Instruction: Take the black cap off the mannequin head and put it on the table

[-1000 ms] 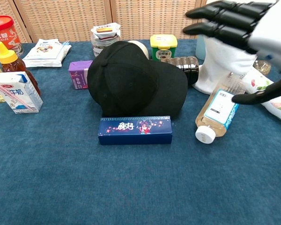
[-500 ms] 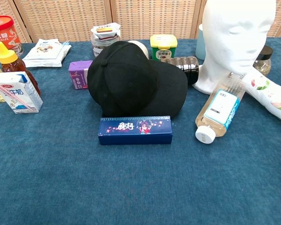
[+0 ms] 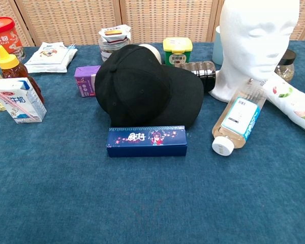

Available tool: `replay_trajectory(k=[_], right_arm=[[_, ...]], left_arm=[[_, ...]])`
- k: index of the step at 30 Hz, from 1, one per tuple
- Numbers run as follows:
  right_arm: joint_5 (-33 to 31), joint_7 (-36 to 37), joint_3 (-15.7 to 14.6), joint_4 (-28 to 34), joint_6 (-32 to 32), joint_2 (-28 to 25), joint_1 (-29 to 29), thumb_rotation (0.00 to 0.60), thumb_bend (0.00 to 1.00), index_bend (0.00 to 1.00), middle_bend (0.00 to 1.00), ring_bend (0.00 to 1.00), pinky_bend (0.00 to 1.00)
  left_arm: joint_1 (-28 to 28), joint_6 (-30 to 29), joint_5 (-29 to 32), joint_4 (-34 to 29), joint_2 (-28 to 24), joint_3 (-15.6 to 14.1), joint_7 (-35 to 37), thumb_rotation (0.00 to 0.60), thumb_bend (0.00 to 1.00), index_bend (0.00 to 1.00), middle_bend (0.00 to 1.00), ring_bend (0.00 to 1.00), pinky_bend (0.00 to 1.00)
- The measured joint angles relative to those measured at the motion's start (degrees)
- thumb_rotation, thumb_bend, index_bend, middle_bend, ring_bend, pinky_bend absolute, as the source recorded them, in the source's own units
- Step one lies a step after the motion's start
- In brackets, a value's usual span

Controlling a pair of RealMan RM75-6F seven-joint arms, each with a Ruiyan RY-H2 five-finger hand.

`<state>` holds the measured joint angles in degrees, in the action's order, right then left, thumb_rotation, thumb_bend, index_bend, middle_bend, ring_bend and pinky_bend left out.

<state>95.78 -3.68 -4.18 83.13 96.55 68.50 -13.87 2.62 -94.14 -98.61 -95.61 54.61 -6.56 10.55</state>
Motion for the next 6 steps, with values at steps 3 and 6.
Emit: replay_trajectory(k=[3,6], right_arm=[[-0.3,-0.2,-0.3,1.7,-2.2,-0.9,0.4,0.6,0.0,0.0,0.0,0.0,0.1],[-1.1,-2.0,-0.3,2.6,-3.1,-0.9,1.2,0.6,0.0,0.0,0.0,0.0,0.08]], left_arm=[[0.5,-1.3,1.3,0.0,0.8,1.1,-0.6,0.6,0.03,0.0,0.0,0.0,0.0],[0.8,-1.9,3.0,0.0,1.6,2.2,-1.2,0.6,0.03,0.0,0.0,0.0,0.0]])
